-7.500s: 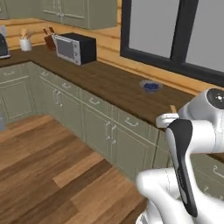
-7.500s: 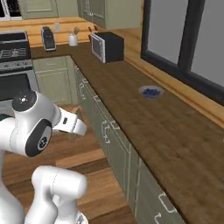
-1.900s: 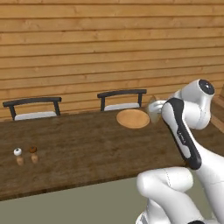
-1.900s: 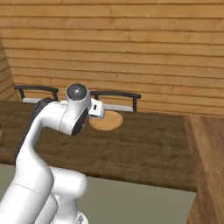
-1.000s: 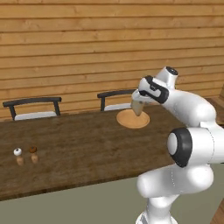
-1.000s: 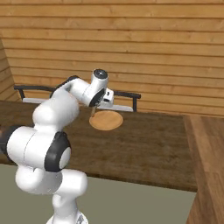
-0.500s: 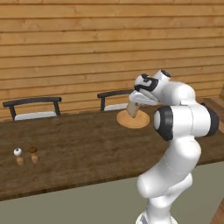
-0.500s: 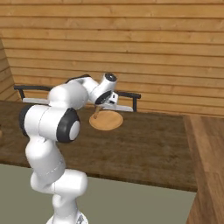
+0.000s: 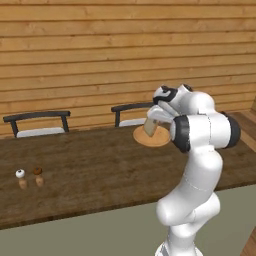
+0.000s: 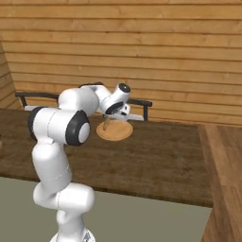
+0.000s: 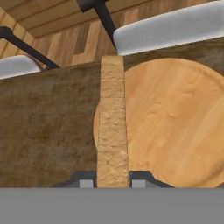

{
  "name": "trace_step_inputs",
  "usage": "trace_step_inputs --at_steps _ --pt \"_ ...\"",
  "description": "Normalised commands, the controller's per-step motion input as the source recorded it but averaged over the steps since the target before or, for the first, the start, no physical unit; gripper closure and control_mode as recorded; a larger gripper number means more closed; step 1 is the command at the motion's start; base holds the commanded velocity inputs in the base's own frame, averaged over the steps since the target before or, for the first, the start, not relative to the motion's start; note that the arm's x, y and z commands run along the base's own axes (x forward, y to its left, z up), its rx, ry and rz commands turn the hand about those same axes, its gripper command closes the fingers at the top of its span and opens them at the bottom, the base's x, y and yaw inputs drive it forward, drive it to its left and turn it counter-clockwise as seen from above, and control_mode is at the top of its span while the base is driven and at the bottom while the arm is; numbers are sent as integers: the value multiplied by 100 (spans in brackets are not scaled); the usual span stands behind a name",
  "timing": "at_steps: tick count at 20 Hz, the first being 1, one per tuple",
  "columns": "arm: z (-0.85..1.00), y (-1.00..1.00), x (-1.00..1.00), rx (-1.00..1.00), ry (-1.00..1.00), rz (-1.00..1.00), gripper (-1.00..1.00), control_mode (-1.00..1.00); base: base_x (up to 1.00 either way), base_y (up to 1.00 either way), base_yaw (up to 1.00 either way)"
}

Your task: Start the toaster. Once the lever pops up, take the bread to the plate on the dining counter.

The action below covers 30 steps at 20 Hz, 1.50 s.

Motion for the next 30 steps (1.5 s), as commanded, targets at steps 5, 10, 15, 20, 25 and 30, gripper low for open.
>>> trace_step_inputs --at_steps 5,10,15,20,25,30 --pt "-34 0 20 1 -2 0 100 -100 0 0 0" --pt "-18 0 20 1 0 0 100 -100 0 0 0" --pt "-10 0 17 1 0 0 100 -100 0 0 0" --pt "-8 0 22 0 0 0 100 -100 0 0 0" --pt "-11 0 5 0 2 0 100 -100 0 0 0" --pt "-18 0 0 0 0 0 100 -100 0 0 0"
